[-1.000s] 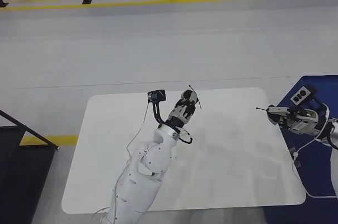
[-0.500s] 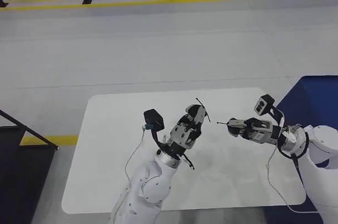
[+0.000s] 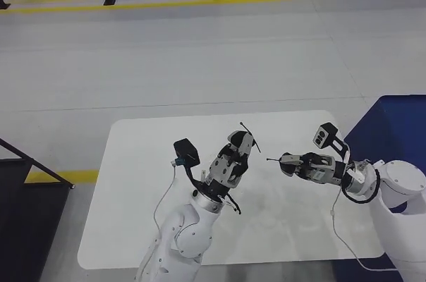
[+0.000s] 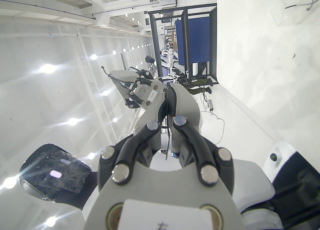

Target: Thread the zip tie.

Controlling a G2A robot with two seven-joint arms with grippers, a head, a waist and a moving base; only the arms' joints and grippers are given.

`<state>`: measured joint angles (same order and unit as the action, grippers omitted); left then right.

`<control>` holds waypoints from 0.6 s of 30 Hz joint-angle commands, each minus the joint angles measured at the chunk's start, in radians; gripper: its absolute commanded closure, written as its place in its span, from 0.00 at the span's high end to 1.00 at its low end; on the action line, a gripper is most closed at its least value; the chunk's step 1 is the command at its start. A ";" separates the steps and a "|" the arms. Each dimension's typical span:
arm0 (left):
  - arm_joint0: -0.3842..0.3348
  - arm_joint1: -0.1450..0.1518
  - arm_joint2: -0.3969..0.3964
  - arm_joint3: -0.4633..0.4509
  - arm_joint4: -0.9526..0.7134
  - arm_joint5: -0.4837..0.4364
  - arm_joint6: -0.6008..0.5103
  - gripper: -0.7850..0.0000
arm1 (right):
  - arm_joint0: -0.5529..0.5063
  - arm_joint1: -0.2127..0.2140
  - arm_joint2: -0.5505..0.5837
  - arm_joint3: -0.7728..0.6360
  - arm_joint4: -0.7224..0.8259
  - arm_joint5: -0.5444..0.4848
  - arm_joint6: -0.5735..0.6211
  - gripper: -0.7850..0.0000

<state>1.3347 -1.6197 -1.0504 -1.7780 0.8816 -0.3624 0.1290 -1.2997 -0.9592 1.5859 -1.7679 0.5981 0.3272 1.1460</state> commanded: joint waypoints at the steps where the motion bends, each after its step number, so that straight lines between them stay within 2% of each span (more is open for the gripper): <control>1: 0.006 0.002 0.007 -0.004 0.020 0.004 0.000 0.00 | -0.034 0.002 -0.006 -0.043 -0.042 -0.066 -0.001 0.00; 7: 0.028 0.006 0.040 0.007 0.086 0.002 0.046 0.00 | -0.055 0.003 0.011 -0.053 -0.011 -0.075 -0.037 0.00; 18: 0.019 0.010 0.080 0.044 0.251 0.046 0.159 0.00 | -0.069 0.005 0.017 -0.053 0.014 -0.106 -0.069 0.00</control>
<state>1.3556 -1.6103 -0.9721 -1.7378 1.1197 -0.3214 0.2831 -1.3666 -0.9546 1.6015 -1.8214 0.6092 0.2266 1.0783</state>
